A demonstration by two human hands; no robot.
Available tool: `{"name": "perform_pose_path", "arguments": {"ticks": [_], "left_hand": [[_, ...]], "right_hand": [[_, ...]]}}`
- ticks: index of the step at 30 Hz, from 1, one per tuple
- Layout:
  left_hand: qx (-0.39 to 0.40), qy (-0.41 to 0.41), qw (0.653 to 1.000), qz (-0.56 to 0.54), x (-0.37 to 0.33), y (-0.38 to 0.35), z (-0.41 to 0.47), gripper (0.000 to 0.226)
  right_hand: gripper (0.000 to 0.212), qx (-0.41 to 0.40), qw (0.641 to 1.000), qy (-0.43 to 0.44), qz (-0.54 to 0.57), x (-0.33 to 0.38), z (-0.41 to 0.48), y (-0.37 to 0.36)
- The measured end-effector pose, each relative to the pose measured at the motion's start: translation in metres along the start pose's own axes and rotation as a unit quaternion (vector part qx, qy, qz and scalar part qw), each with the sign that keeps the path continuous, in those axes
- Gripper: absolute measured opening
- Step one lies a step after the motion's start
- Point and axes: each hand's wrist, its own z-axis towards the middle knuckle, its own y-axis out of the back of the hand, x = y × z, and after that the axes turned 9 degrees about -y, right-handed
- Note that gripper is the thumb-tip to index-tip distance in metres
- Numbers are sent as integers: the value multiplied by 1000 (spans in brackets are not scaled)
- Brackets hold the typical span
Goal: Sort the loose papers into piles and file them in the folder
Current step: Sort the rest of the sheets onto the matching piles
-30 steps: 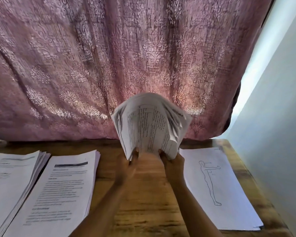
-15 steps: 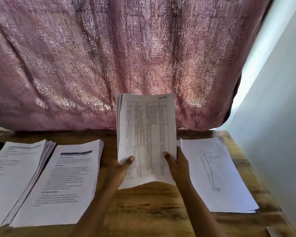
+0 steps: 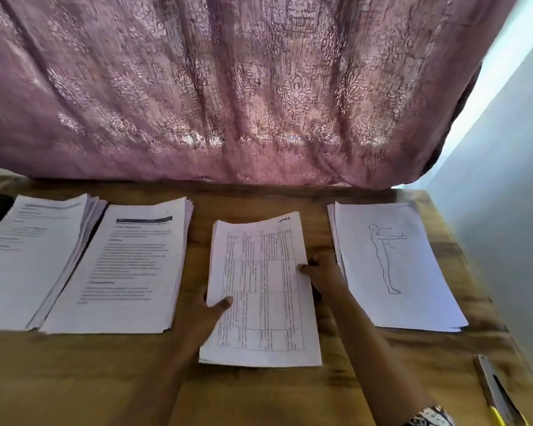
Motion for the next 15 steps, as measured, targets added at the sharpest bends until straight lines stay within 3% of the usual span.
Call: {"name": "perform_pose_path", "arguments": {"ticks": [1, 3, 4, 6, 9, 13, 15], "left_hand": [[-60, -47, 992, 95, -4, 1, 0, 47], [-163, -168, 938, 254, -12, -1, 8, 70], [-171, -228, 913, 293, -18, -4, 18, 76], [-116, -288, 881, 357, -28, -14, 45, 76], [-38, -279, 872, 400, -38, -31, 80, 68], [-36, -271, 868, 415, -25, -45, 97, 58], [-55, -292, 859, 417, -16, -47, 98, 58]], "right_hand": [[6, -2, 1000, 3, -13, -4, -2, -2], [6, -5, 1000, 6, -26, -10, -5, -7], [7, -2, 1000, 7, -25, -10, -6, -9], [4, 1, 999, 3, -42, -10, -7, -13], [4, 1, 998, -8, -61, -10, -11, -15], [6, -10, 993, 13, -114, -10, -18, -11], [11, -81, 975, 61, -200, -7, -19, -10]]}}
